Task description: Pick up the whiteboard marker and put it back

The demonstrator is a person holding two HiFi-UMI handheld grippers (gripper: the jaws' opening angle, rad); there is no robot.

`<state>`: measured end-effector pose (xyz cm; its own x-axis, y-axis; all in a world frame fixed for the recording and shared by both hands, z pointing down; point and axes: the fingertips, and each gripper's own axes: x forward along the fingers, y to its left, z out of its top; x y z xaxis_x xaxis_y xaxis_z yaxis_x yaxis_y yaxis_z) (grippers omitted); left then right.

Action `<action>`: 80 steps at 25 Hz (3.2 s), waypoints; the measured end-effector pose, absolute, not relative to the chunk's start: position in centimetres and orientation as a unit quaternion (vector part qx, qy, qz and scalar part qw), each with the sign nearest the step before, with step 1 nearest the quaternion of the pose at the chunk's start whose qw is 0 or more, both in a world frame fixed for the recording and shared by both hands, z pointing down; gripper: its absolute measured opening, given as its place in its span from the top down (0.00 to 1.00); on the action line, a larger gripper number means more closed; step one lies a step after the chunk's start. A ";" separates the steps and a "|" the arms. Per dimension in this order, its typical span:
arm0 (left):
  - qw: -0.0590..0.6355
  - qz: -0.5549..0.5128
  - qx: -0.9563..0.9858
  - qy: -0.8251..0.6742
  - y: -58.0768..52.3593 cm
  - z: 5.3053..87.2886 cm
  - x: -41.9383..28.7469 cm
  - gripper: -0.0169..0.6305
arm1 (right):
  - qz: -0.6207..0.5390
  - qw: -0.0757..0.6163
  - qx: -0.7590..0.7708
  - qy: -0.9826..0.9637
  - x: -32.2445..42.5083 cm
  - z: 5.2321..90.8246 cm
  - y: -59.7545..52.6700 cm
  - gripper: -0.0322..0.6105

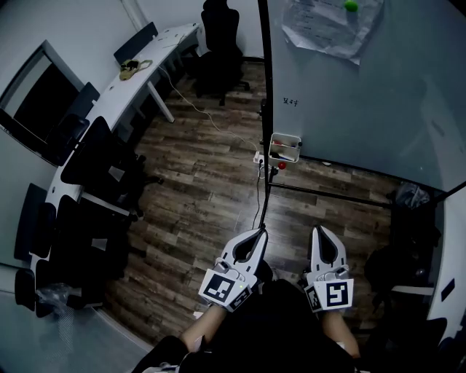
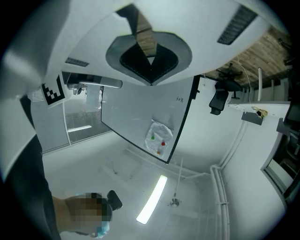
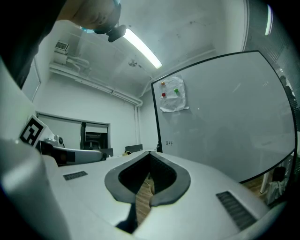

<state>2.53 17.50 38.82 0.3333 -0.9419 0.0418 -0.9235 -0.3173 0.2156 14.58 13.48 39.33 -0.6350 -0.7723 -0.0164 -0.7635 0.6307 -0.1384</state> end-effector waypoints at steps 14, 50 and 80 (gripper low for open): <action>0.091 -0.051 0.806 -0.582 14.9 37.7 2.4 0.96 | -0.063 0.031 -0.414 0.907 13.8 39.8 10.9 0.93; 0.084 -0.042 0.855 -0.511 1.7 39.2 -7.0 0.96 | -0.061 -0.005 -0.509 0.858 5.6 42.0 0.0 0.93; 0.097 -0.019 0.865 -0.491 -6.4 42.3 -5.2 0.96 | -0.105 -0.056 -0.519 0.846 5.7 47.7 -7.5 0.93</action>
